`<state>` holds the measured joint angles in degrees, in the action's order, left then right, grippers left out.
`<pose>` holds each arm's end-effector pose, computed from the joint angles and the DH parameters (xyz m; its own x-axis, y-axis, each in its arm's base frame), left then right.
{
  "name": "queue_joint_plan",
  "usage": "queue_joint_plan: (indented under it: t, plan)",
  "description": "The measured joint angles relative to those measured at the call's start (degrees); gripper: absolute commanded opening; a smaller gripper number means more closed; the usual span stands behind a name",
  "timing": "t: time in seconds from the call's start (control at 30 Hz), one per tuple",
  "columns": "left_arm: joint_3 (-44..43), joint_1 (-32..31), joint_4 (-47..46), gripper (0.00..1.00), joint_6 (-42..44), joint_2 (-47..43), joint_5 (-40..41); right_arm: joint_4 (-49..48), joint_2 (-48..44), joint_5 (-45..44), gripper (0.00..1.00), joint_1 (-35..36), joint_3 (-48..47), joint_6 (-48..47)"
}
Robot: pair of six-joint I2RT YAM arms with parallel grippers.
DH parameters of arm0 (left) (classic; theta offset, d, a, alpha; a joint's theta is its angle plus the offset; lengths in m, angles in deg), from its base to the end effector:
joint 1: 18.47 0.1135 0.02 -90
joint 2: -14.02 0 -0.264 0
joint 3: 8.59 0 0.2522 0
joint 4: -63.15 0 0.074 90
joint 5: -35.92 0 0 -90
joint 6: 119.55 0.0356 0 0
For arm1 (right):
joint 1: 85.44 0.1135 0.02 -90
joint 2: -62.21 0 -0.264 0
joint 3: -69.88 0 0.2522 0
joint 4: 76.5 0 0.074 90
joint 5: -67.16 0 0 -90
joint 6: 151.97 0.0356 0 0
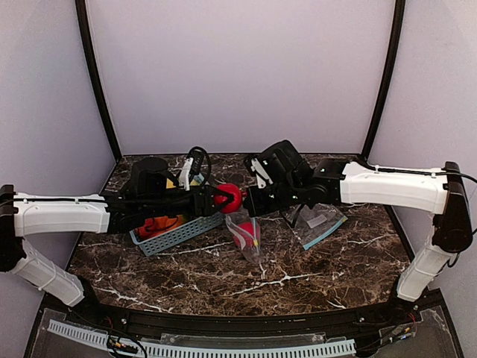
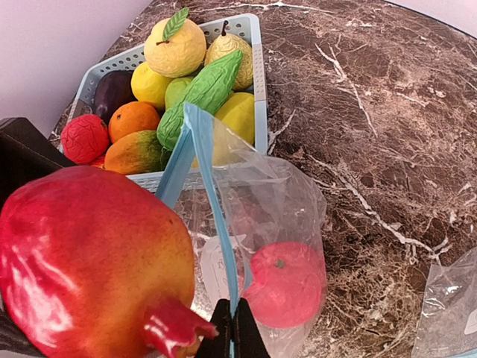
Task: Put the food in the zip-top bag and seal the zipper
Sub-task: Place the fake vegetable in the zipper food storage bag.
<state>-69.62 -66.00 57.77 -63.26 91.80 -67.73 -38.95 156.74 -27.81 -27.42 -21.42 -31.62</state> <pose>0.2045 -0.2359 0.2774 -0.5952 -0.1485 -0.7897 0.6523 0.4846 -0.5828 0.2015 0.3169 0.2910 -0.7079 -0.1834 -0.6820 -0.5245 0.7833 0.3338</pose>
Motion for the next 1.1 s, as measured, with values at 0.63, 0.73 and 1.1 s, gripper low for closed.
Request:
queue_joint_plan:
  t: [0.63, 0.73, 1.1]
  plan:
    - [-6.8, 0.0, 15.4, 0.67, 2.9, 5.9, 2.2, -2.2, 0.0, 2.9, 0.00, 0.5, 0.3, 0.0]
    - [-8.2, 0.0, 17.1, 0.77, 3.7, 7.1, 2.1, -3.4, 0.0, 4.2, 0.00, 0.5, 0.8, 0.2]
    - [-10.0, -0.5, 22.3, 0.93, 5.2, 7.8, 2.8, -6.8, -0.4, 8.9, 0.00, -0.8, 4.4, 1.5]
